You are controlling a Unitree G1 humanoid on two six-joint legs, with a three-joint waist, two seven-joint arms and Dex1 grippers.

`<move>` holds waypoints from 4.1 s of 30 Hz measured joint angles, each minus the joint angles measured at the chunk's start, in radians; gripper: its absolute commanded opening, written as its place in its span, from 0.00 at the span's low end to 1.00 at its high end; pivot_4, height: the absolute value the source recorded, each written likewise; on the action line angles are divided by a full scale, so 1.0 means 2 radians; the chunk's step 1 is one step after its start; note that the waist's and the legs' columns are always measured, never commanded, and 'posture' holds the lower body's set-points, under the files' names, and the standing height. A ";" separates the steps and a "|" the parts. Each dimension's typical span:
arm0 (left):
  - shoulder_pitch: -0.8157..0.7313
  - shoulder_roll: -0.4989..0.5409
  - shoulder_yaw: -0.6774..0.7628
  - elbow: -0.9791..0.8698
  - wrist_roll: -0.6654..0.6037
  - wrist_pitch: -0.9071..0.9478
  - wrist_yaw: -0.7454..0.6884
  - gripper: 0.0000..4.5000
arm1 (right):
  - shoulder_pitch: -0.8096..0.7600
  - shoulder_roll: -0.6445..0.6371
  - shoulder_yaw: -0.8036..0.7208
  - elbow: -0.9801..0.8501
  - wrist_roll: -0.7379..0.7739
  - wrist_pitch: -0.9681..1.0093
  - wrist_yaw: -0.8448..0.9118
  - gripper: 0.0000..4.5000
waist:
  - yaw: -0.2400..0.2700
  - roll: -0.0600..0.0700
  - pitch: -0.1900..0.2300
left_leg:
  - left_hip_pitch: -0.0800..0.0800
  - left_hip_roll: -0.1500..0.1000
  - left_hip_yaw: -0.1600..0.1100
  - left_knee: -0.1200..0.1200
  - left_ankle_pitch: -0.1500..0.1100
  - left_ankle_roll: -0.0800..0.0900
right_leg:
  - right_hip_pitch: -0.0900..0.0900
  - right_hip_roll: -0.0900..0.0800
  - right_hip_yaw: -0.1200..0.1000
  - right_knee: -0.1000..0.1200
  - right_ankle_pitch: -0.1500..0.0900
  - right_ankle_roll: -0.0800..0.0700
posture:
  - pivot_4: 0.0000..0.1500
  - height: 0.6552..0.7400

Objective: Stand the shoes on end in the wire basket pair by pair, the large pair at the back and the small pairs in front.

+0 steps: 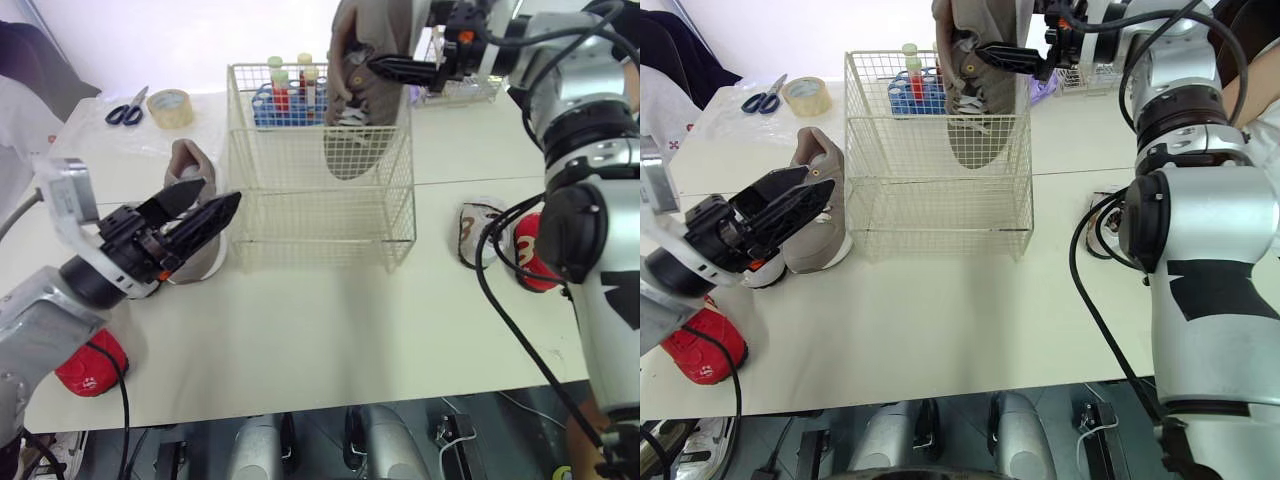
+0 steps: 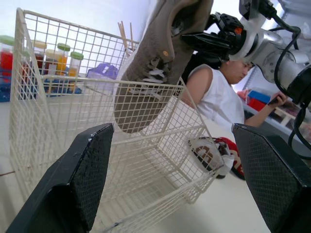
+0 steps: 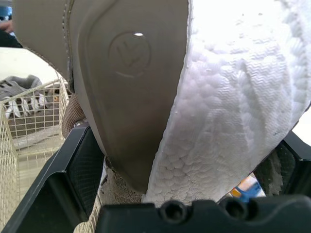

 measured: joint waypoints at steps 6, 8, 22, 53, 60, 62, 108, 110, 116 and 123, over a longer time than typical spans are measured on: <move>-0.031 -0.001 -0.029 0.026 0.013 0.001 -0.014 0.91 | 0.007 -0.009 -0.016 0.000 0.002 0.004 0.006 0.98 | -0.002 0.000 0.000 | 0.000 0.000 0.000 0.000 0.000 0.000 | 0.000 0.000 0.000 0.000 0.000 0.000 | 1.00 1.00; -0.041 -0.002 -0.037 0.035 0.019 0.002 -0.020 0.91 | 0.007 -0.008 -0.022 0.000 0.006 0.013 0.013 0.98 | -0.002 0.000 0.000 | 0.000 0.000 0.000 0.000 0.000 0.000 | 0.000 0.000 0.000 0.000 0.000 0.000 | 1.00 1.00; -0.057 -0.027 -0.067 0.044 0.045 0.005 -0.021 0.91 | 0.020 0.011 -0.035 0.000 0.005 0.007 0.028 0.98 | -0.002 0.000 0.000 | 0.000 0.000 0.000 0.000 0.000 0.000 | 0.000 0.000 0.000 0.001 0.000 0.000 | 1.00 1.00; -0.082 -0.051 -0.100 0.050 0.081 0.023 -0.012 0.91 | 0.030 0.009 -0.045 -0.001 0.008 0.068 0.053 0.98 | -0.001 0.000 0.000 | 0.000 0.000 0.000 0.000 0.000 0.000 | 0.000 0.000 0.000 0.001 0.000 0.000 | 1.00 1.00; -0.082 -0.057 -0.100 0.050 0.086 0.024 -0.011 0.91 | 0.015 -0.009 -0.051 -0.001 0.011 0.061 0.055 0.98 | -0.001 0.000 0.000 | 0.000 0.000 0.000 0.001 0.000 0.000 | 0.000 0.000 0.000 0.001 0.000 0.000 | 1.00 1.00; -0.083 -0.058 -0.100 0.050 0.088 0.024 -0.011 0.91 | 0.006 -0.018 -0.055 -0.001 0.016 0.062 0.058 0.98 | 0.000 0.000 0.000 | 0.000 0.000 0.000 0.001 0.000 0.000 | 0.000 0.000 0.000 0.001 0.000 0.000 | 1.00 1.00; -0.584 0.042 -0.291 0.925 0.560 0.025 -0.408 0.95 | 0.439 -0.144 0.008 -0.906 0.396 0.557 0.057 0.99 | 0.012 -0.007 -0.003 | 0.000 -0.001 0.002 0.002 0.000 0.000 | 0.000 0.001 -0.002 0.002 0.000 0.000 | 1.00 1.00; -0.596 0.021 -0.292 0.957 0.589 0.006 -0.417 0.95 | 0.447 -0.148 0.008 -0.912 0.396 0.552 0.044 0.99 | 0.009 -0.007 -0.002 | -0.001 -0.001 0.002 0.002 0.000 0.000 | -0.001 0.001 -0.002 0.002 0.000 0.000 | 1.00 1.00; -0.611 -0.023 -0.289 1.008 0.664 -0.031 -0.417 0.84 | 0.470 -0.151 0.006 -0.928 0.403 0.548 -0.001 1.00 | 0.006 -0.007 -0.002 | -0.001 -0.001 0.001 0.001 0.000 0.000 | -0.001 0.001 -0.002 0.002 0.000 0.000 | 1.00 1.00; -0.613 -0.042 -0.261 1.016 0.699 -0.045 -0.406 0.17 | 0.476 -0.157 0.002 -0.937 0.419 0.549 -0.036 1.00 | 0.012 -0.007 -0.002 | -0.001 0.000 0.001 0.002 0.000 0.000 | -0.001 0.001 -0.002 0.002 0.000 0.000 | 1.00 1.00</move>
